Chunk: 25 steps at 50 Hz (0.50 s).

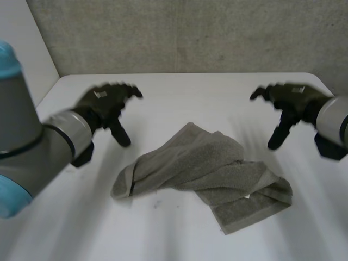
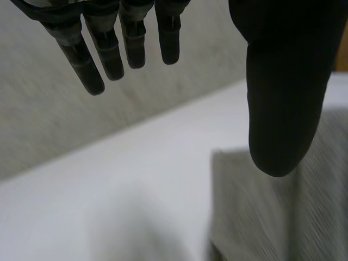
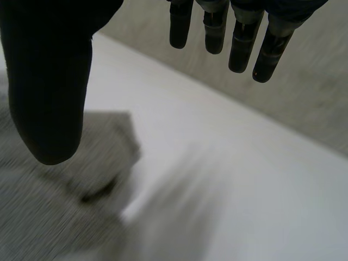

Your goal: Fold the towel.

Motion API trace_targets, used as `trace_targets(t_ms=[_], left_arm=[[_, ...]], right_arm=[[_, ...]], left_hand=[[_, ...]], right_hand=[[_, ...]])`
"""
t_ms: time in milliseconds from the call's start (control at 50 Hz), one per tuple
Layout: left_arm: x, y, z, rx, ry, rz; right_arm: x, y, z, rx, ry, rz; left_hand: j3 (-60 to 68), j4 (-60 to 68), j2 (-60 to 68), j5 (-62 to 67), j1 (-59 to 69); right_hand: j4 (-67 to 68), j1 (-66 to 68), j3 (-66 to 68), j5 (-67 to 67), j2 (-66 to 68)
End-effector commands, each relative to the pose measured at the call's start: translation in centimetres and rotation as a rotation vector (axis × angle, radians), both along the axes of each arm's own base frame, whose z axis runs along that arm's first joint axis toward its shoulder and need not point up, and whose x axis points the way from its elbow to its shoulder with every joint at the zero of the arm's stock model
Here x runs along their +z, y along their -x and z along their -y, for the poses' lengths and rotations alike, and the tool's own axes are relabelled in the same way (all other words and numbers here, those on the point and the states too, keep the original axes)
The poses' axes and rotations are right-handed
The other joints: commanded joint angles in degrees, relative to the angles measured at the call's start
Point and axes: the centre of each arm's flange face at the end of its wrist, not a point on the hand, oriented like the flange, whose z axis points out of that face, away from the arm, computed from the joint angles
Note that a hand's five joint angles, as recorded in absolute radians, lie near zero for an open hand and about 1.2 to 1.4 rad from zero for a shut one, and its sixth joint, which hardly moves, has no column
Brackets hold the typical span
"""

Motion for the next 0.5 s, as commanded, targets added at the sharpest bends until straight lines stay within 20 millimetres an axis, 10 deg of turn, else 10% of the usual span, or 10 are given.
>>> trace_targets(t_ms=[20, 200, 300, 340, 500], left_arm=[[-6.0, -0.1, -0.8, -0.062, -0.117, 0.174], [-10.5, 0.0, -0.4, -0.067, -0.173, 0.242], [-10.9, 0.0, -0.1, -0.060, -0.158, 0.237], [-10.6, -0.2, -0.2, -0.045, -0.153, 0.239], [-5.9, -1.8, -1.0, 0.046, -0.045, 0.195]], right_arm=[[-6.4, -0.1, -1.9, 0.062, -0.106, 0.008], [-11.0, -0.2, -2.3, 0.075, -0.130, 0.013], [-11.8, -0.3, -1.8, 0.081, -0.127, 0.016], [-11.3, -0.3, -1.0, 0.079, -0.100, 0.020], [-5.7, -1.4, 3.0, 0.087, 0.150, 0.052]], left_hand=[[-3.7, -3.7, -3.7, -3.7, -3.8], [3.8, 3.9, 3.8, 3.9, 3.8], [41.0, 41.1, 41.0, 41.0, 41.0], [63.0, 63.0, 62.9, 63.0, 62.9], [63.0, 63.1, 63.0, 63.1, 63.0]], right_hand=[[2.0, 3.1, 2.9, 1.5, 2.3], [23.6, 24.7, 24.4, 23.1, 23.9], [58.4, 59.5, 59.2, 57.9, 58.7], [67.1, 68.2, 67.9, 66.6, 67.4], [67.1, 68.2, 67.9, 66.6, 67.4]])
